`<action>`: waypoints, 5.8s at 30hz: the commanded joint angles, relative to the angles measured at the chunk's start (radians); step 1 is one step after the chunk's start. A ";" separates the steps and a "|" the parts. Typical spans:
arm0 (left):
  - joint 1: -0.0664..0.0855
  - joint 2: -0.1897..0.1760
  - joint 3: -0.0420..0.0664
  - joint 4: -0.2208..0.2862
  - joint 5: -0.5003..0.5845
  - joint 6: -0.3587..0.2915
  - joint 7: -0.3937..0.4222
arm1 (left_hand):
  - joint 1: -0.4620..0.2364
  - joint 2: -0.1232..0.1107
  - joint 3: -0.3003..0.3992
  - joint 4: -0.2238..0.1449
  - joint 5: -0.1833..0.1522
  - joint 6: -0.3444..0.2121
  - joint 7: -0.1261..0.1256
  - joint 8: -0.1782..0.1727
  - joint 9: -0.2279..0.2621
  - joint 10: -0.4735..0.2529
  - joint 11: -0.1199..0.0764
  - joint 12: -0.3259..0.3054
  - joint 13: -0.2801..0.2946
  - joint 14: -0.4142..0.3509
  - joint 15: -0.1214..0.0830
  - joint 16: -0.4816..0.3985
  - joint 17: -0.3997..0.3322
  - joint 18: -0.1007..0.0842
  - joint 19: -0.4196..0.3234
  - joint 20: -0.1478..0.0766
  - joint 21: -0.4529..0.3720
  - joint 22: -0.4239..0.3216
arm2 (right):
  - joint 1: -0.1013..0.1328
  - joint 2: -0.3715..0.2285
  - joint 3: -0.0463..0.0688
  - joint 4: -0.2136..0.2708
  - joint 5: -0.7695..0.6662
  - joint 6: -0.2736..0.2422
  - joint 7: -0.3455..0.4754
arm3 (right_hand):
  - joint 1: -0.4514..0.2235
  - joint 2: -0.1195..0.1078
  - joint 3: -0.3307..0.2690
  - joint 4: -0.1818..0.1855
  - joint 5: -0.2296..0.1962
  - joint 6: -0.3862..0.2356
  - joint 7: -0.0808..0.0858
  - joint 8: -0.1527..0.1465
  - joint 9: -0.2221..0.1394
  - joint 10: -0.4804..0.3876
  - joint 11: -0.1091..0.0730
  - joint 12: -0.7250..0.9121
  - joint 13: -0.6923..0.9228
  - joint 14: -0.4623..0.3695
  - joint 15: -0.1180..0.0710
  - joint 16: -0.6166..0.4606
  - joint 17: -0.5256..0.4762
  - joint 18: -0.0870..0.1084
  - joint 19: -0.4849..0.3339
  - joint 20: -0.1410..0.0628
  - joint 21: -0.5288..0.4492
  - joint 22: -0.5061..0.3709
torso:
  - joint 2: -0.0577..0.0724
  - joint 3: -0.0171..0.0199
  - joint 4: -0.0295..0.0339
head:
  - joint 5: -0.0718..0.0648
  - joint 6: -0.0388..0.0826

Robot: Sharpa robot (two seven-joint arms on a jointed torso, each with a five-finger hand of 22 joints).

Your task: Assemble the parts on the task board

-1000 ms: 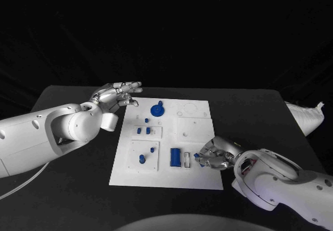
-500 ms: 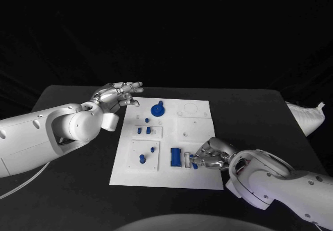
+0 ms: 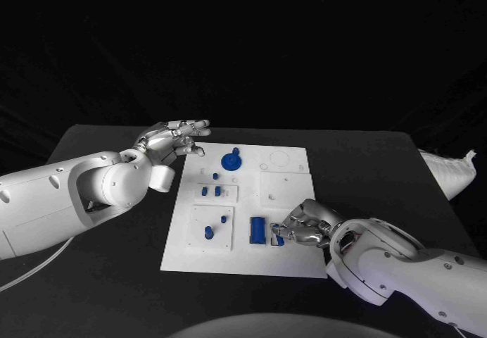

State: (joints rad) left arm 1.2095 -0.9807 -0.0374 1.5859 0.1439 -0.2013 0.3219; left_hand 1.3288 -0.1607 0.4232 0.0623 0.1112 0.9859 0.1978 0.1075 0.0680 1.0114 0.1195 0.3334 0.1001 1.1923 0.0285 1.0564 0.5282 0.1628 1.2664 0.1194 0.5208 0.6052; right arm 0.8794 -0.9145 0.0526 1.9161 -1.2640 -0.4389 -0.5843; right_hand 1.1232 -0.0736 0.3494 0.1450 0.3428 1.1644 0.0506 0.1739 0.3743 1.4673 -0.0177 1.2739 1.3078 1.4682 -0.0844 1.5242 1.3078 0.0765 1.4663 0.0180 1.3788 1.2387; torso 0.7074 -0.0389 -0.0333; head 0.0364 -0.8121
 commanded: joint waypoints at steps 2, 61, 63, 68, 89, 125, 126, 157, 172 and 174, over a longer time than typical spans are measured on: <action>0.000 0.001 0.000 0.004 -0.006 0.021 0.004 | -0.005 0.006 -0.007 -0.001 0.005 -0.009 -0.001 0.004 0.000 -0.007 0.002 0.004 0.001 -0.007 0.003 -0.005 -0.001 0.018 -0.003 0.006 -0.004 -0.002 | 0.001 0.005 0.001 -0.008 -0.026 0.035 -0.015 | -0.020 0.000 -0.017 0.006 -0.006 0.001 -0.001 0.006 0.004 -0.001 -0.009 -0.002 0.081 0.089 -0.008 0.004 0.196 -0.011 0.009 -0.006 0.004 0.000 | 0.000 -0.0006 0.0000 | 0.001 -0.001; 0.000 -0.001 0.001 0.008 -0.009 0.027 -0.003 | -0.004 0.007 -0.008 -0.002 0.005 -0.011 -0.001 0.006 0.000 -0.011 0.002 0.008 0.001 -0.011 0.003 -0.006 -0.008 0.018 -0.003 0.006 -0.005 -0.003 | 0.004 0.028 0.001 -0.032 -0.071 0.081 -0.020 | -0.071 0.046 -0.177 0.094 -0.085 0.025 -0.026 0.079 0.061 0.041 -0.030 0.092 0.148 0.092 -0.026 0.014 0.212 -0.016 0.019 -0.024 0.019 0.030 | 0.000 0.0006 -0.0008 | 0.007 -0.007; 0.000 -0.001 0.001 0.008 -0.009 0.028 -0.003 | -0.004 0.007 -0.008 -0.002 0.005 -0.011 -0.001 0.006 0.000 -0.011 0.002 0.008 0.001 -0.011 0.003 -0.006 -0.008 0.018 -0.003 0.006 -0.005 -0.003 | 0.004 0.028 0.001 -0.032 -0.071 0.081 -0.020 | -0.083 0.039 -0.199 0.107 -0.099 0.023 -0.026 0.082 0.063 0.041 -0.030 0.091 0.148 0.092 -0.026 0.014 0.212 -0.016 0.019 -0.023 0.019 0.031 | 0.000 0.0007 -0.0009 | 0.008 -0.007; 0.000 0.000 0.001 0.008 -0.010 0.028 -0.004 | -0.004 0.007 -0.008 -0.002 0.005 -0.011 -0.001 0.006 0.000 -0.011 0.002 0.008 0.001 -0.011 0.003 -0.006 -0.008 0.018 -0.003 0.006 -0.005 -0.003 | 0.005 0.028 0.001 -0.032 -0.071 0.083 -0.019 | -0.092 0.035 -0.252 0.136 -0.148 0.019 -0.027 0.089 0.068 0.041 -0.030 0.090 0.149 0.092 -0.026 0.014 0.213 -0.016 0.018 -0.024 0.018 0.031 | 0.000 0.0009 -0.0012 | 0.007 -0.007; 0.000 0.001 0.000 -0.004 -0.010 0.032 -0.003 | -0.005 0.008 -0.009 -0.001 0.005 -0.012 0.000 0.007 0.000 -0.013 0.003 0.011 0.001 -0.013 0.003 -0.007 -0.012 0.018 -0.004 0.007 -0.006 -0.004 | 0.011 -0.042 0.001 -0.036 0.047 -0.023 0.176 | 0.036 0.042 -0.333 0.085 -0.145 -0.071 0.006 0.056 0.057 -0.023 -0.004 -0.076 0.070 0.082 -0.006 -0.019 0.167 -0.001 -0.012 -0.010 -0.037 -0.049 | -0.006 0.0012 -0.0028 | 0.004 0.004; -0.080 0.267 0.000 -0.397 0.049 0.006 0.068 | -0.448 0.087 -0.165 -0.062 -0.037 -0.310 -0.081 -0.107 -0.068 -0.318 -0.007 -0.257 -0.100 -0.558 0.070 -0.893 -0.447 -0.042 -0.719 0.058 -0.521 -0.417 | 0.174 0.194 0.025 -0.681 1.049 0.107 0.950 | -0.225 0.074 -0.185 -0.145 -0.265 -0.539 0.072 -0.174 -0.285 -0.756 0.122 -1.274 -1.308 -0.746 0.167 -1.524 -1.198 0.043 -0.779 0.139 -1.302 -1.239 | -0.129 -0.0048 -0.0291 | 0.003 0.156; -0.081 0.266 0.001 -0.391 0.046 -0.004 0.071 | -0.493 0.161 -0.179 -0.062 -0.111 -0.345 -0.087 -0.107 -0.068 -0.353 -0.013 -0.260 -0.100 -0.590 0.066 -0.901 -0.452 -0.042 -0.746 0.049 -0.521 -0.427 | 0.174 0.193 0.023 -0.674 1.054 0.097 0.953 | -0.271 0.074 -0.194 -0.145 -0.269 -0.571 0.066 -0.174 -0.289 -0.792 0.116 -1.274 -1.308 -0.782 0.163 -1.524 -1.204 0.043 -0.814 0.131 -1.307 -1.239 | -0.132 -0.0015 -0.0243 | 0.000 0.160; -0.160 0.201 0.037 -0.016 -0.144 -0.569 0.198 | -1.096 0.161 -0.423 -0.062 -0.111 -0.808 -0.198 -0.107 -0.068 -0.828 -0.120 -0.333 -0.100 -1.025 -0.028 -1.056 -0.528 -0.163 -1.119 -0.119 -0.521 -0.605 | 0.171 0.134 -0.053 -0.346 1.264 -0.331 1.104 | -0.886 0.074 -0.349 -0.145 -0.343 -1.000 -0.051 -0.174 -0.374 -1.280 0.018 -1.274 -1.308 -1.278 0.084 -1.524 -1.308 -0.077 -1.285 -0.018 -1.379 -1.239 | -0.163 0.0389 0.0333 | -0.036 0.212; -0.160 0.201 0.037 -0.016 -0.144 -0.569 0.198 | -1.203 0.161 -0.423 -0.062 -0.111 -0.890 -0.198 -0.107 -0.068 -0.913 -0.120 -0.333 -0.100 -1.101 -0.028 -1.056 -0.528 -0.163 -1.187 -0.119 -0.521 -0.605 | 0.171 0.134 -0.053 -0.346 1.264 -0.331 1.104 | -0.995 0.074 -0.349 -0.145 -0.343 -1.075 -0.051 -0.174 -0.374 -1.366 0.018 -1.274 -1.308 -1.366 0.084 -1.524 -1.308 -0.077 -1.368 -0.018 -1.379 -1.239 | -0.163 0.0389 0.0333 | -0.036 0.212; -0.160 0.201 0.037 -0.016 -0.144 -0.569 0.198 | -1.213 0.161 -0.423 -0.062 -0.111 -0.896 -0.198 -0.107 -0.068 -0.920 -0.120 -0.333 -0.100 -1.108 -0.028 -1.056 -0.528 -0.163 -1.190 -0.119 -0.521 -0.605 | 0.171 0.134 -0.053 -0.346 1.264 -0.331 1.104 | -1.003 0.074 -0.349 -0.145 -0.343 -1.082 -0.051 -0.174 -0.374 -1.374 0.018 -1.274 -1.308 -1.373 0.084 -1.524 -1.308 -0.077 -1.375 -0.018 -1.379 -1.239 | -0.163 0.0389 0.0333 | -0.036 0.212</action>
State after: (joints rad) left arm 1.0500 -0.7807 -0.0010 1.5676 0.0147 -0.7629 0.5003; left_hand 0.1616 0.0011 0.0108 0.0000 0.0065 0.1228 -0.0006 0.0066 0.0008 0.1261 0.0002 0.0057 0.0014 0.1147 -0.0017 0.0066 0.0013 0.0147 0.1012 0.0012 0.0062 0.0022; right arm 1.0503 -0.7802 -0.0003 1.5686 0.0023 -0.7681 0.5039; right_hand 0.1647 0.0003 0.0057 -0.0014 0.0052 0.1148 -0.0010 0.0033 0.0011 0.1294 0.0014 0.0066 0.0016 0.1298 0.0000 0.0039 0.0012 0.0061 0.1257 0.0001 0.0036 0.0016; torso 0.5442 0.0001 0.0000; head -0.0002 -0.5999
